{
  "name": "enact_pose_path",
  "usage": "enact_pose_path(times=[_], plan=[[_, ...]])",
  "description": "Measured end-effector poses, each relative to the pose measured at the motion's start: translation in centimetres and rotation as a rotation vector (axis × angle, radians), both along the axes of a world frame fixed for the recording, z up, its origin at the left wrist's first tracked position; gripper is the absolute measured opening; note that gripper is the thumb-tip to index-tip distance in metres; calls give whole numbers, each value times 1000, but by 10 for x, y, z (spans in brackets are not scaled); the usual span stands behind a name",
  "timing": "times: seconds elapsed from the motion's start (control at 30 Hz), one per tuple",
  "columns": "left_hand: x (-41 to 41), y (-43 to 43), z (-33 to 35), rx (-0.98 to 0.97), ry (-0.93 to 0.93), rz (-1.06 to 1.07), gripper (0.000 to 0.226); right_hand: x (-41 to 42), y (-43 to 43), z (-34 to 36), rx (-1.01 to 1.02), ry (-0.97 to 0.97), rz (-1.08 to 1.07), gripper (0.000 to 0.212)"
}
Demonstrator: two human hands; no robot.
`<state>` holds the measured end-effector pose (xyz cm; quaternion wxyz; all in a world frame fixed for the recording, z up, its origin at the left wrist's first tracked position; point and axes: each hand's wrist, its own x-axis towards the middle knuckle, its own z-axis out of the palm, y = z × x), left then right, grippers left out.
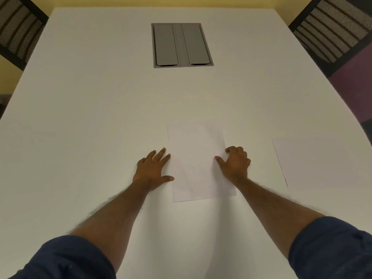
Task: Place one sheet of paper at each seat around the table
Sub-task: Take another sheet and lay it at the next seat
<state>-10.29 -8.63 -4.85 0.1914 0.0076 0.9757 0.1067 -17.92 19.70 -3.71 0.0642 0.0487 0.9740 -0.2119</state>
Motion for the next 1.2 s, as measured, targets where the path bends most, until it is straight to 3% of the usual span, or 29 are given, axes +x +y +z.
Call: enact_pose_path(times=[0.17, 0.37, 0.47, 0.6, 0.67, 0.87, 1.0, 1.2], plan=[[0, -1, -1, 40, -8, 21, 87, 4, -2, 4, -125, -14, -3, 28], [0, -1, -2, 71, -19, 39, 87, 12, 5, 15, -333, 21, -71, 25], [6, 4, 8, 265, 22, 206, 76, 21, 7, 22, -426, 65, -133, 24], [30, 6, 20, 632, 119, 578, 66, 42, -6, 34, -554, 61, -204, 22], [48, 0, 25, 706, 127, 671, 65, 55, -17, 42, -624, 63, -237, 21], [103, -32, 41, 987, -22, 887, 69, 95, -56, 68, -857, 47, -383, 19], [120, -58, 68, 1145, -102, 867, 49, 126, -80, 89, -986, 46, -432, 7], [112, -86, 132, 1187, -54, 809, 44, 165, -107, 108, -1065, -27, -384, 13]])
